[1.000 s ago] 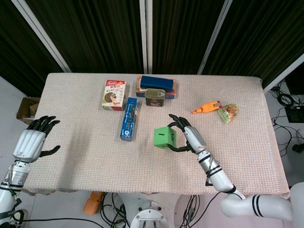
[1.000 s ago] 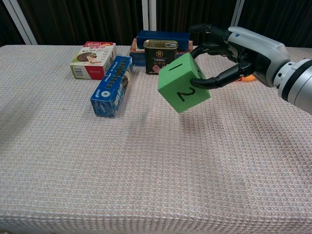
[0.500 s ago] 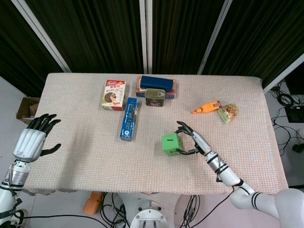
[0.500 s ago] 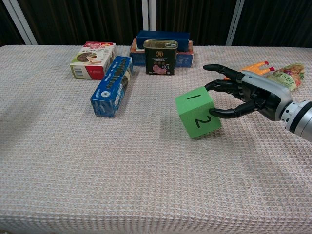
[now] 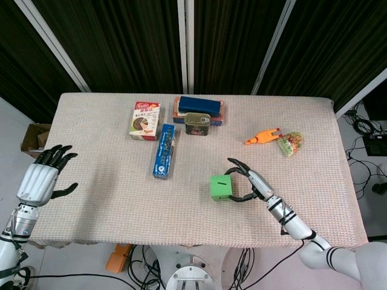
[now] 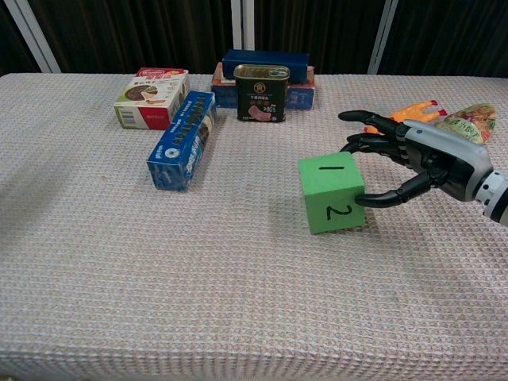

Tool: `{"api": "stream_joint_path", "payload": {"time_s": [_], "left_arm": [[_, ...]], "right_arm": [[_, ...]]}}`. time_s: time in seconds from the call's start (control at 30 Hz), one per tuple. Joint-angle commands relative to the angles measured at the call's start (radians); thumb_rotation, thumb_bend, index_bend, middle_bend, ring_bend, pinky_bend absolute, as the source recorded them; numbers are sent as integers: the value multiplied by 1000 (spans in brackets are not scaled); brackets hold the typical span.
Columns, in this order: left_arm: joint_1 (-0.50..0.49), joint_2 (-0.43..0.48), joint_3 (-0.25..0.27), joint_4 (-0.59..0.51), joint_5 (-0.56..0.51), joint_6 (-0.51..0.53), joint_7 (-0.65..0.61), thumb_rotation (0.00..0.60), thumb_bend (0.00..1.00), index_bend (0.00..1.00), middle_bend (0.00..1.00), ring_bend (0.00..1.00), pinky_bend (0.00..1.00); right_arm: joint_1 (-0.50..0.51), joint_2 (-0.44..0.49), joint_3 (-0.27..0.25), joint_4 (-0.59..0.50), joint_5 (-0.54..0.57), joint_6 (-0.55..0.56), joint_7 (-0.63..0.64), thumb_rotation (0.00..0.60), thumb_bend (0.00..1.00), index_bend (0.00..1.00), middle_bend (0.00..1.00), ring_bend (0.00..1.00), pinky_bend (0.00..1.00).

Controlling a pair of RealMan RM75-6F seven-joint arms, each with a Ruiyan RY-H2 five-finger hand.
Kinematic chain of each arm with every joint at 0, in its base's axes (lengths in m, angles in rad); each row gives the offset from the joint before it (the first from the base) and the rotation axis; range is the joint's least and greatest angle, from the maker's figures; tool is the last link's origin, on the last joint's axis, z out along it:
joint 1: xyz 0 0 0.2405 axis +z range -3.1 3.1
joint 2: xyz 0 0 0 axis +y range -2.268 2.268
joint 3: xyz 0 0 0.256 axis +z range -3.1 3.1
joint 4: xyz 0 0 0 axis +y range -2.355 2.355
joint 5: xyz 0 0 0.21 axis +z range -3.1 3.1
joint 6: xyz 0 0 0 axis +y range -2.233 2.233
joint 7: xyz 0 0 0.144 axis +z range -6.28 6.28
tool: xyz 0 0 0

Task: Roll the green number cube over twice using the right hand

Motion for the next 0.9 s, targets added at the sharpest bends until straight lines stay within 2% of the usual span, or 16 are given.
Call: {"api": "stream_joint_path", "payload": {"time_s": [0.03,0.2,0.3,0.4,0.43,0.53,0.57,0.63,0.7,0.9], "left_arm": [[0,0,0,0,-2,-1,3,547,181,241,146,118,203],[6,11,-1,-14,-14,-1,16,544,181,237,146,118,203],[19,30,-1,-34,-21,13,21,545,181,229,146,118,203],[41,57,7,-65,-33,27,36,545,181,216,146,118,203],[53,69,15,-82,-42,27,44,545,181,210,146,118,203],[87,94,39,-116,-70,24,54,516,174,185,146,118,203],[96,96,45,-117,-74,26,49,500,166,169,142,117,203],[116,89,54,-93,-72,44,22,486,150,145,123,111,203],[135,78,59,-61,-66,68,-3,475,144,140,111,106,203],[181,60,81,-17,-24,131,-24,458,145,140,110,105,203]], "right_arm": [[-12,17,-2,-16,-13,34,-43,600,0,0,7,0,0],[-27,77,13,-77,-47,126,-141,600,0,0,0,0,0],[-51,171,29,-157,-73,208,-330,600,0,0,0,0,0],[-128,320,33,-314,-63,287,-718,600,0,0,0,0,0],[-180,388,27,-406,-40,321,-911,600,0,0,0,0,0],[-322,520,4,-630,55,417,-1327,600,0,0,0,0,0],[-356,544,-4,-679,90,436,-1395,600,0,0,0,0,0],[-416,586,-20,-751,166,457,-1462,600,0,0,0,0,0],[-451,602,-27,-761,203,467,-1452,600,0,0,0,0,0],[-513,567,-18,-652,219,475,-1297,600,0,0,0,0,0]]}}
